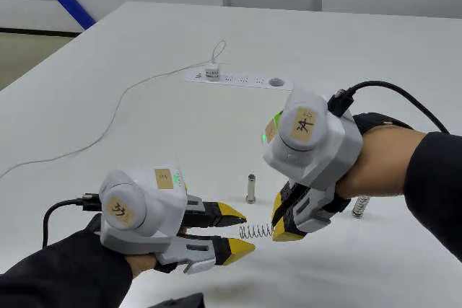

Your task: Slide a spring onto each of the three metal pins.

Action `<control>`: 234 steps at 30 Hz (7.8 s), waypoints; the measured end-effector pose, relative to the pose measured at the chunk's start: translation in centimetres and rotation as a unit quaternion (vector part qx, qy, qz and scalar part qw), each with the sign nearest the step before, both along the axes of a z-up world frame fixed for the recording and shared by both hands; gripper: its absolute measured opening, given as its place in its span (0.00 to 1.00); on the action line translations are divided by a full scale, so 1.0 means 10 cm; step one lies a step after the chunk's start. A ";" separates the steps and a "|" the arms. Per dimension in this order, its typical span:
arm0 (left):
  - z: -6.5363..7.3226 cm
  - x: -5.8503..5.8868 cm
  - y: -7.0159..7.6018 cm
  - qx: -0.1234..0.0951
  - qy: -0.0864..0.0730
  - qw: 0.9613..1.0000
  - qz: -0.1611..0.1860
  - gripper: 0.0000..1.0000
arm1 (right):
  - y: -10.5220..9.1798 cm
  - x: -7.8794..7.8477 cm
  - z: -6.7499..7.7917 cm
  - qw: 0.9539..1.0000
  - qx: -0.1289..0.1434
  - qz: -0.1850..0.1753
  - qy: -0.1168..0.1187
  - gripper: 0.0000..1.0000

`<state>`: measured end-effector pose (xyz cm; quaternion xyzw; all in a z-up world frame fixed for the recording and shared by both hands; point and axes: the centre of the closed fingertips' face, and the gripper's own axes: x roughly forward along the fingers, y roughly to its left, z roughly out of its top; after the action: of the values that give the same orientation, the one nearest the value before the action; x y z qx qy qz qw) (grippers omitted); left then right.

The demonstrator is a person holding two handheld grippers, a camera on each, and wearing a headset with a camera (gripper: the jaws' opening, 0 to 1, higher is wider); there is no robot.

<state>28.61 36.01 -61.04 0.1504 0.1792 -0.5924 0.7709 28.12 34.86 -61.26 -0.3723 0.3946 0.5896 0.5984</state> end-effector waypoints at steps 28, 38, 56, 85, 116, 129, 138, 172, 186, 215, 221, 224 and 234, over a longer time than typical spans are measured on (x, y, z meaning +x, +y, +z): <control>-0.04 -0.03 0.00 0.017 -0.009 1.000 -0.016 0.11 | 0.28 -0.03 0.29 0.999 0.039 0.013 -0.022 0.12; -0.01 -0.01 0.01 0.009 -0.008 1.000 -0.010 0.11 | 0.33 -0.02 0.31 0.999 0.039 0.019 -0.028 0.12; 0.09 0.00 -0.03 -0.009 -0.021 1.000 -0.009 0.11 | 0.32 0.00 0.20 0.999 0.029 0.020 -0.019 0.13; 0.06 0.28 0.15 -0.014 -0.002 0.997 0.078 0.48 | 0.06 0.49 0.49 0.999 0.007 -0.015 -0.048 0.12; 0.08 0.35 0.21 -0.022 0.003 0.995 0.102 0.60 | 0.18 0.95 0.15 0.998 -0.048 -0.021 -0.043 0.12; 0.07 0.35 0.22 -0.021 0.006 0.994 0.104 0.59 | 0.20 0.93 -0.07 0.996 -0.077 -0.024 -0.032 0.12; 0.06 0.35 0.23 -0.020 0.007 0.994 0.104 0.59 | 0.21 0.97 -0.28 0.994 -0.095 -0.039 -0.026 0.12; 0.02 0.34 0.23 -0.012 0.012 0.995 0.103 0.60 | 0.15 1.03 -0.33 0.995 -0.071 -0.055 -0.040 0.19; 0.02 0.32 0.21 -0.012 0.011 0.995 0.098 0.60 | -0.02 0.86 0.03 0.995 -0.007 -0.084 -0.051 0.21; 0.04 0.31 0.19 -0.014 0.008 0.996 0.093 0.62 | -0.93 0.40 0.51 0.955 0.156 -0.230 -0.099 0.23; 0.05 0.31 0.20 -0.015 0.007 0.995 0.094 0.62 | -1.17 0.34 0.46 0.941 0.185 -0.262 -0.110 0.27; 0.04 0.30 0.20 -0.014 0.008 0.996 0.093 0.63 | -1.29 0.33 0.45 0.931 0.202 -0.280 -0.117 0.29; 0.04 0.29 0.19 -0.014 0.010 0.996 0.092 0.63 | -1.62 0.23 0.30 0.911 0.238 -0.312 -0.126 0.40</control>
<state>31.50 37.88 -60.60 0.1168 0.1919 -0.5232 0.8221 30.43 18.67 -58.23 -0.1485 0.2599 0.3972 0.8675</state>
